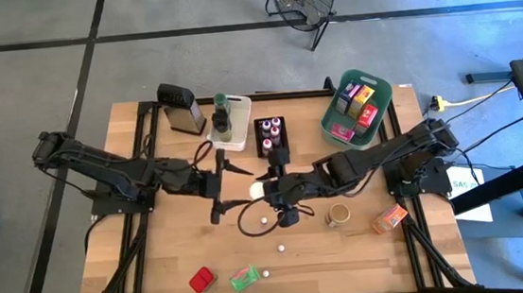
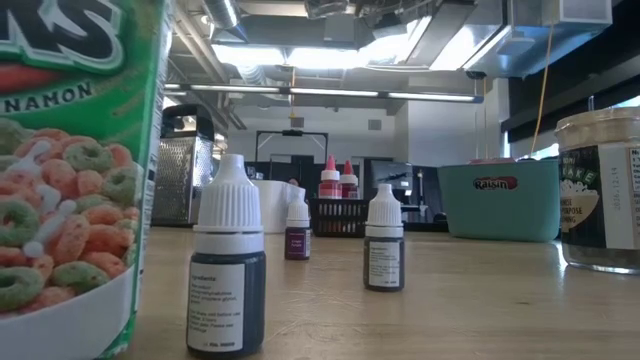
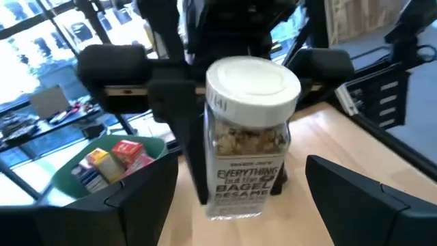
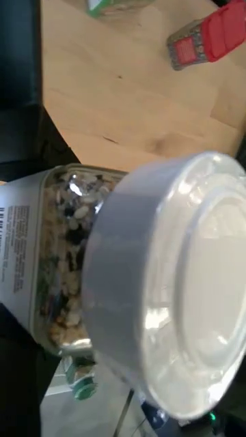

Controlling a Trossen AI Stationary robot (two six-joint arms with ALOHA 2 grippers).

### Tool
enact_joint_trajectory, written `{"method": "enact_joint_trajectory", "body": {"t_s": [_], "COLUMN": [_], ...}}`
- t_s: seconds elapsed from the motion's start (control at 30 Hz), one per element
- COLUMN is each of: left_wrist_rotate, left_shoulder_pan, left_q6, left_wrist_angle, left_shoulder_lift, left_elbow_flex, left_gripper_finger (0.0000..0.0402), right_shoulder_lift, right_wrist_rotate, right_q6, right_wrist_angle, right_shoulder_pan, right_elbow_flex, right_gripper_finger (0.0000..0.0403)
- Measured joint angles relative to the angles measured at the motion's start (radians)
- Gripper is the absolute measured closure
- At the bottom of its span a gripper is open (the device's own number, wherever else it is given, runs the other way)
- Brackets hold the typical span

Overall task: Pick & Place Kitchen Items
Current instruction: Put the white seasoning bottle into the white bin

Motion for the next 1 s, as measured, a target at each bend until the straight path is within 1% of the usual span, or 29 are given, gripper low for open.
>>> {"method": "enact_joint_trajectory", "body": {"t_s": [0.2, 0.33, 0.5, 0.7, 0.87, 0.9, 1.0], "left_wrist_rotate": [0.013, 0.016, 0.065, 0.041, 0.040, 0.047, 0.115], "left_shoulder_pan": [-0.010, -0.009, -0.006, -0.006, -0.007, -0.007, -0.007], "left_q6": [0.001, 0.003, 0.028, 0.089, 0.129, 0.131, 0.127], "left_wrist_angle": [0.049, 0.089, 0.180, 0.295, 0.354, 0.361, 0.381], "left_shoulder_lift": [0.000, 0.001, 0.066, 0.148, 0.156, 0.157, 0.161], "left_elbow_flex": [-0.001, -0.001, -0.001, -0.001, -0.001, -0.001, -0.001], "left_gripper_finger": [0.0084, 0.0084, 0.0084, 0.0084, 0.0084, 0.0084, 0.0084], "right_shoulder_lift": [0.006, 0.006, 0.006, 0.006, 0.006, 0.006, 0.006], "right_wrist_rotate": [0.000, -0.001, -0.001, -0.003, -0.003, -0.003, -0.003], "right_q6": [-0.001, -0.002, -0.005, -0.006, -0.006, -0.006, -0.006], "right_wrist_angle": [0.016, 0.019, 0.023, 0.024, 0.023, 0.024, 0.023], "right_shoulder_pan": [-0.003, -0.003, -0.004, -0.004, -0.004, -0.004, -0.004], "right_elbow_flex": [0.001, 0.001, 0.001, 0.001, 0.001, 0.001, 0.001], "right_gripper_finger": [0.0195, 0.0198, 0.0200, 0.0200, 0.0199, 0.0199, 0.0199]}}
